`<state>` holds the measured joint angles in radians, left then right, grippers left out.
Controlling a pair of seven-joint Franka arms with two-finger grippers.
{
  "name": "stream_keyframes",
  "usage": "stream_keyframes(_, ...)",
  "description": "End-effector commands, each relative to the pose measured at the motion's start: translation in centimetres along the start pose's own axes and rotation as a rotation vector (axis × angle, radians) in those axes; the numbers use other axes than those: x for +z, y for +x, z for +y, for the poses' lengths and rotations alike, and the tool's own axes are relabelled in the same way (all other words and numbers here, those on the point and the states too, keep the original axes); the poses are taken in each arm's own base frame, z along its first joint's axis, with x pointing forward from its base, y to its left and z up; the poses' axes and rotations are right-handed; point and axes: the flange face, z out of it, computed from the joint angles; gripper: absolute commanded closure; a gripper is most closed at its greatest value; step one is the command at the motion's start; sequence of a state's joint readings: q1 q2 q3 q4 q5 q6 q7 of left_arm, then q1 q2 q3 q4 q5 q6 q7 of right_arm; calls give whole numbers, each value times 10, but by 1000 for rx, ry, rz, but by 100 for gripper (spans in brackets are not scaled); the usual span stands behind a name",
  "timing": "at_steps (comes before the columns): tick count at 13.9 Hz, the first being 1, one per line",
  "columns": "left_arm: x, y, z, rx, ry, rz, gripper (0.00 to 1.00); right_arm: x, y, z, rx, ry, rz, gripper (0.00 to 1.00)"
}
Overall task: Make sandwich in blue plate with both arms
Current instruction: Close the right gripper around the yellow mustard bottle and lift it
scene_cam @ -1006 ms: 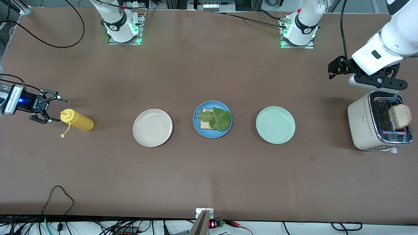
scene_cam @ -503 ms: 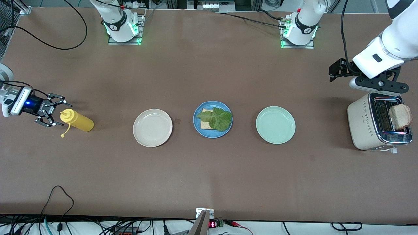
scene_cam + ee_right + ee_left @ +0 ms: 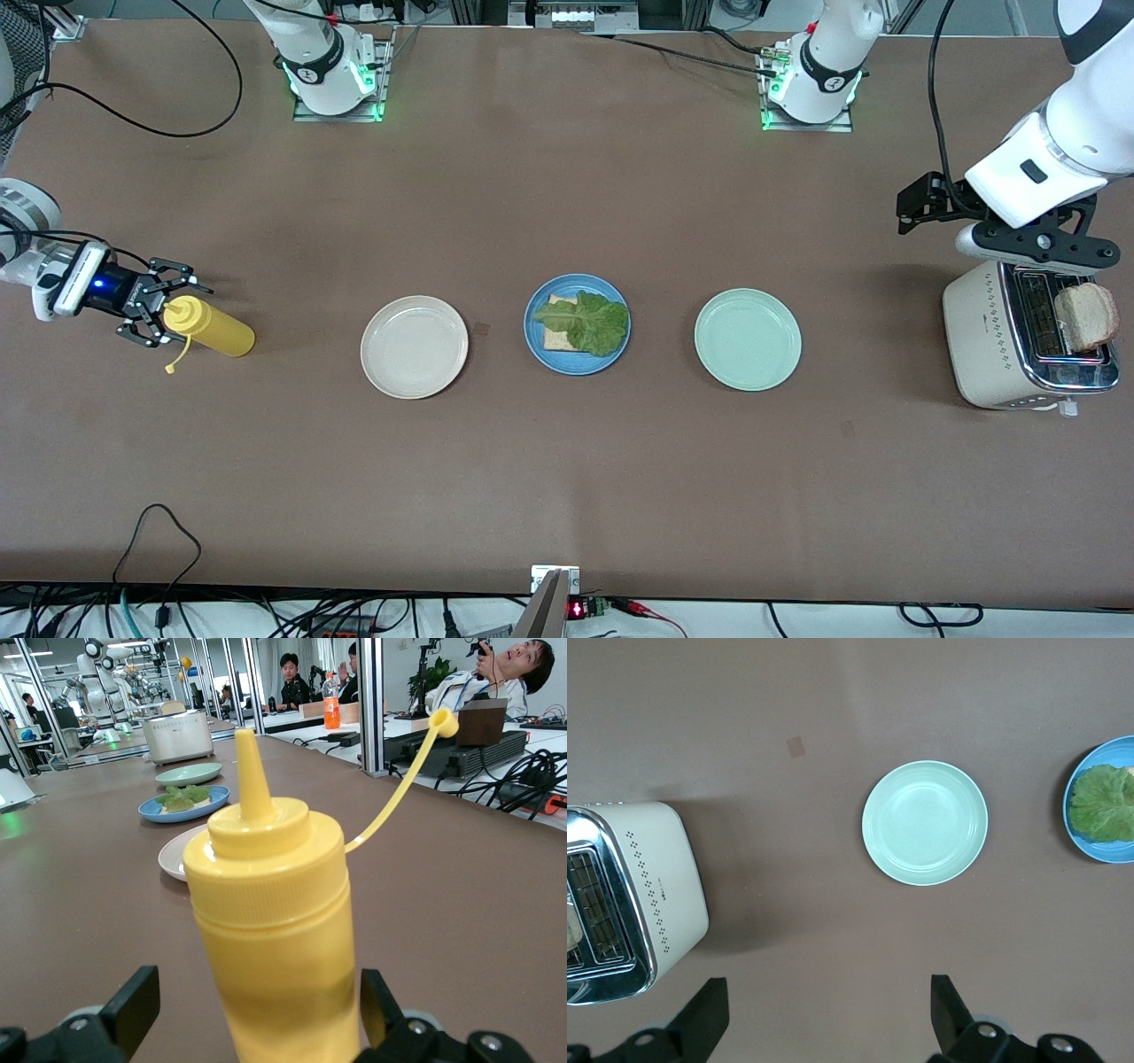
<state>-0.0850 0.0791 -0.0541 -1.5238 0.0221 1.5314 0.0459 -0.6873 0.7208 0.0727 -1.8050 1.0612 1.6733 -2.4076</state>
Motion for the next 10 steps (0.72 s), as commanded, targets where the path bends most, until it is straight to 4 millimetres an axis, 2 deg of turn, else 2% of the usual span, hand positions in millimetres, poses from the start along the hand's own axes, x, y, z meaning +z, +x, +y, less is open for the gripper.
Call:
stream_keyframes(1,-8,4,5,1,-12,3,0,5,-1,0,-7,-29,37,0)
stream_keyframes(4,-8,3,4,-5,-12,2,0,14,-7,1,1,-37,54,0)
stream_keyframes(10,-8,3,4,-5,-12,0,0,30,-3,4,-4,-26,69,0)
